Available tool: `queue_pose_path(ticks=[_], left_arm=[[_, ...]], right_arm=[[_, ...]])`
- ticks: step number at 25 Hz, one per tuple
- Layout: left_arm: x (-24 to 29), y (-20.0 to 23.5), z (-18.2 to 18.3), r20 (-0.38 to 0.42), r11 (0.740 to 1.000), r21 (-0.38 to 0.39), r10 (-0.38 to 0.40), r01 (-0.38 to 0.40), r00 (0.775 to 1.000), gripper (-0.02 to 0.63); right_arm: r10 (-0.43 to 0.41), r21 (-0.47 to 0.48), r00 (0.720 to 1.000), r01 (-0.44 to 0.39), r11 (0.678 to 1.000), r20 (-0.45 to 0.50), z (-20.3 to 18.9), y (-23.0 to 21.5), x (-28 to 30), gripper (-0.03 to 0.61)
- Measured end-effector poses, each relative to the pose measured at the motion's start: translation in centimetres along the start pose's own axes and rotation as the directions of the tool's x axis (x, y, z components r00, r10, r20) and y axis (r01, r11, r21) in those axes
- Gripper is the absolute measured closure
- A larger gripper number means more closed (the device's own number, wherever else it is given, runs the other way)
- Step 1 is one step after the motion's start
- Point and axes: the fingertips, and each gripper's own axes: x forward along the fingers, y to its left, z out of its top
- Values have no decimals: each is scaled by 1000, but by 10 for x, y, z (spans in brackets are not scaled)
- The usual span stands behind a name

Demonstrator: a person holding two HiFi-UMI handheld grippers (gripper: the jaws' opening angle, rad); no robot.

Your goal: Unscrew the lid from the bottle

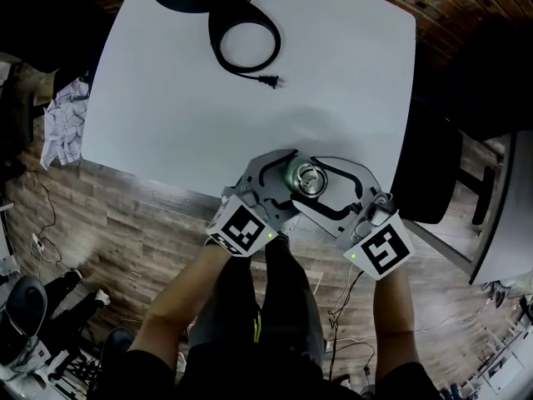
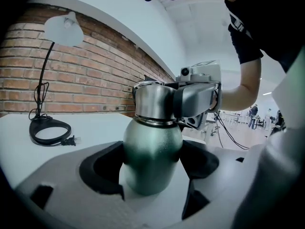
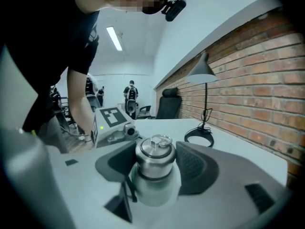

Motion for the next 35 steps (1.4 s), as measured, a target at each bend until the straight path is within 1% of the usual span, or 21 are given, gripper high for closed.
queue_pose_path(ticks=[2,4,7,10,13,14,15,18,19,20,21,22,23,25,26,29,30,31,32,33,35], left_arm=[[-1,0,0,0,1000,-1,0,0,1000,258],[-2,0,0,1,1000,-1,2,-2,1000,258],[-2,0,-1,-1,1000,2,4,-4,1000,258],[-1,0,-1,-1,1000,0,3,-3,1000,258],[0,1,0,-2,1000,1,6,-6,1000,258],[0,1,0,-3,1000,2,6,-6,1000,258],[0,0,0,-3,1000,2,6,-6,1000,258],[0,0,0,-2,1000,3,5,-5,1000,258],[0,0,0,-2,1000,3,5,-5,1000,258],[0,0,0,-2,1000,2,6,-6,1000,258],[0,0,0,-2,1000,2,6,-6,1000,258],[0,0,-1,-3,1000,2,7,-7,1000,258],[-1,0,-1,-3,1000,3,6,-6,1000,258],[-1,0,-1,-4,1000,3,5,-5,1000,258],[-1,0,-1,-5,1000,4,5,-5,1000,258],[-1,0,-1,-5,1000,6,6,-6,1000,258],[-1,0,-1,-4,1000,6,6,-6,1000,258],[-1,0,-1,-3,1000,6,6,-6,1000,258],[-1,0,0,-3,1000,5,7,-7,1000,258],[-1,0,0,-2,1000,5,8,-8,1000,258],[-1,0,0,-2,1000,3,9,-9,1000,258]], right_arm=[[101,-26,995,-101,995,-4,2,3,1,313],[173,-9,985,-174,985,-14,2,5,3,313],[203,7,979,-203,979,-35,-1,5,4,313],[177,25,984,-177,984,-24,-1,4,3,313],[128,80,991,-125,989,-28,-6,2,3,313],[107,82,994,-104,991,-36,-8,2,3,311],[87,72,995,-84,994,-44,-10,1,4,290],[55,54,997,-52,997,-61,-13,5,4,267],[32,71,998,-28,997,-62,-13,5,2,267],[-13,98,998,18,995,-59,-14,3,-2,267],[-80,129,996,86,988,-48,-14,0,-6,267],[-163,160,986,166,973,-29,-11,-4,-10,267],[-250,191,968,246,950,-5,-8,-6,-15,267],[-402,239,915,384,892,29,0,-5,-21,267],[-465,251,885,445,860,25,1,-4,-21,267],[-605,280,794,593,755,-52,-7,-5,-21,267],[-634,294,770,623,725,-67,-8,-8,-20,267],[-656,301,752,643,704,-71,-7,-11,-19,267],[-668,304,741,654,693,-71,-6,-15,-17,267],[-670,306,739,656,691,-73,-6,-17,-15,267],[-657,308,750,644,700,-76,-9,-19,-10,267]])
